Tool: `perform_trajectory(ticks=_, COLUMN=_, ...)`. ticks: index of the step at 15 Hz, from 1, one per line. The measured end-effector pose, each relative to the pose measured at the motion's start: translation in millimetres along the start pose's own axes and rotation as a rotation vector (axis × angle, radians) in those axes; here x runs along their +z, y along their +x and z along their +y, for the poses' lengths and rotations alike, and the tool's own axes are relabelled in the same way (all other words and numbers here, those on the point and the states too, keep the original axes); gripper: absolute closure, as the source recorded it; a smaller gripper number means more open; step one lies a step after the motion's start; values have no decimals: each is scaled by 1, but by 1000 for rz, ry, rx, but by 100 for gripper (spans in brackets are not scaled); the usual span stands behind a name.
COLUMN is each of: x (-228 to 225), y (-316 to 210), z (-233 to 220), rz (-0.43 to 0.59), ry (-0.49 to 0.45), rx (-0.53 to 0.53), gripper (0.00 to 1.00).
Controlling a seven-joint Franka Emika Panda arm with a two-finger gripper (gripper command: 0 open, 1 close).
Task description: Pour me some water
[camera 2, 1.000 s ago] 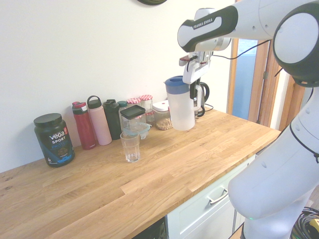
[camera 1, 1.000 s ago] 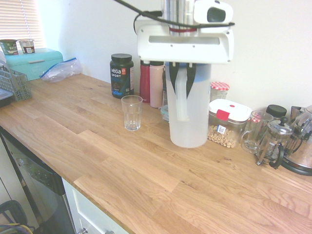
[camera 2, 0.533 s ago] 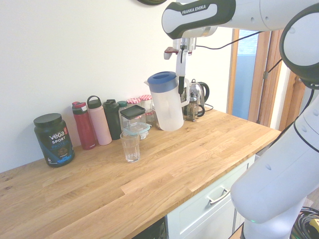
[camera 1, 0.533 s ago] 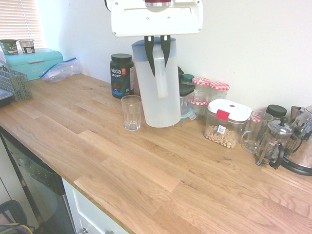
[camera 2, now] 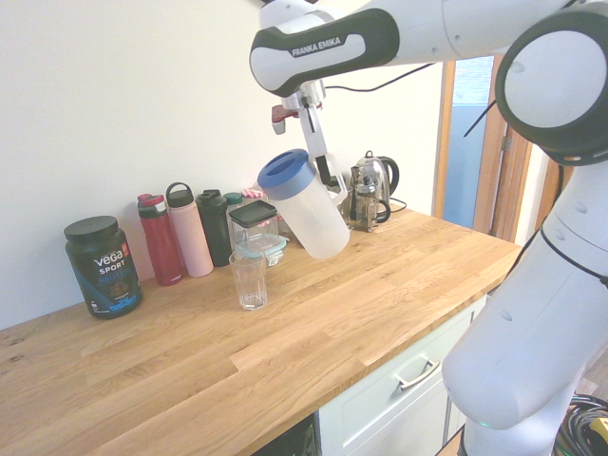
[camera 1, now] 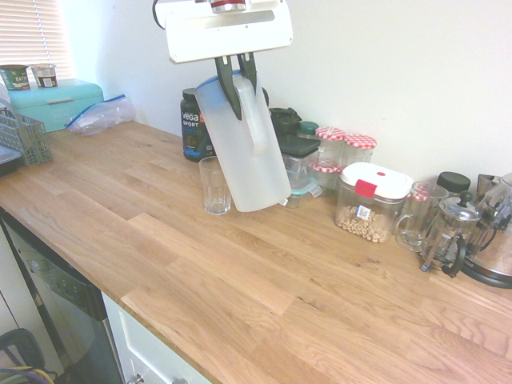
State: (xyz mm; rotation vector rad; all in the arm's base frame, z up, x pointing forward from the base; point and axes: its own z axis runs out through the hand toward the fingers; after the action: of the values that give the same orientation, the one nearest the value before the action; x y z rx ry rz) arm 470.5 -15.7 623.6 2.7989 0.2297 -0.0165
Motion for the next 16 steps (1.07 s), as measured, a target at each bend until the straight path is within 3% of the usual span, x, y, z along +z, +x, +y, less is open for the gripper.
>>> perform_trajectory(ticks=8, x=35, y=47, z=-31, rz=-152, ry=-191, rx=-82, gripper=100)
perform_trajectory(ticks=16, x=51, y=66, z=-75, rz=-209, ry=-338, rx=-160, gripper=100)
